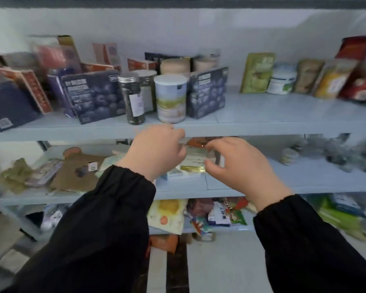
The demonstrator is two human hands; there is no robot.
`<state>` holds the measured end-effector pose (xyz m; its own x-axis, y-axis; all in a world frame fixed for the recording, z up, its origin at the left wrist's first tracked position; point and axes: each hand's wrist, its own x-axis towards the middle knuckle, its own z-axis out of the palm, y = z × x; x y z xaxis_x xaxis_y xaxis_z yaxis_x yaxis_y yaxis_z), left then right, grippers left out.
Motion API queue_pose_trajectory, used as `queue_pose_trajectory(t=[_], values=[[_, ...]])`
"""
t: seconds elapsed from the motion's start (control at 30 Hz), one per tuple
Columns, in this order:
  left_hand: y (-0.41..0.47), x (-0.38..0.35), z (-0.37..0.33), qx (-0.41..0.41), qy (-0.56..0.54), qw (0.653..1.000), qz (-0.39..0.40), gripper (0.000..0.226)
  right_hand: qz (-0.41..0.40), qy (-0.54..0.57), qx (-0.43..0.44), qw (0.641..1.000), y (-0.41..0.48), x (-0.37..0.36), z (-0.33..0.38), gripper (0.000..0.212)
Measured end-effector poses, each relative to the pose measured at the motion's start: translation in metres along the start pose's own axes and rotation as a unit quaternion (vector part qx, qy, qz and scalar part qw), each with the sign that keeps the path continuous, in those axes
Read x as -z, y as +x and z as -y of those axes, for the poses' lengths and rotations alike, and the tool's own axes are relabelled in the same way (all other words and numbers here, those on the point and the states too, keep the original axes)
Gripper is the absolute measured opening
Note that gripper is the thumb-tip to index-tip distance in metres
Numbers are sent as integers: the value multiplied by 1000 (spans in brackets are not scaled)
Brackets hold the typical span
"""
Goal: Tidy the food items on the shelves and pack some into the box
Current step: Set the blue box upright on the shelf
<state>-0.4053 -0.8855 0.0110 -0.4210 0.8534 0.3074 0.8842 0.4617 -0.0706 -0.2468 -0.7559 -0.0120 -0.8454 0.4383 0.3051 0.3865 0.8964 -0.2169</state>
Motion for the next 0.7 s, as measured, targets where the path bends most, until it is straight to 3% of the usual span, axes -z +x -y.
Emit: queue_pose_trajectory(t=[0.2, 0.5, 0.57, 0.7], values=[[45, -18, -59, -17, -14, 1000, 5, 30, 7, 6, -23, 1000, 3, 15, -72, 45], [131, -62, -84, -22, -45, 998, -29, 46, -2, 17, -26, 1000, 66, 8, -156, 48], [156, -75, -90, -16, -61, 998, -2, 44, 14, 18, -33, 999, 87, 8, -173, 52], [199, -106, -109, -47, -97, 993, -40, 43, 56, 12, -42, 997, 121, 7, -212, 53]])
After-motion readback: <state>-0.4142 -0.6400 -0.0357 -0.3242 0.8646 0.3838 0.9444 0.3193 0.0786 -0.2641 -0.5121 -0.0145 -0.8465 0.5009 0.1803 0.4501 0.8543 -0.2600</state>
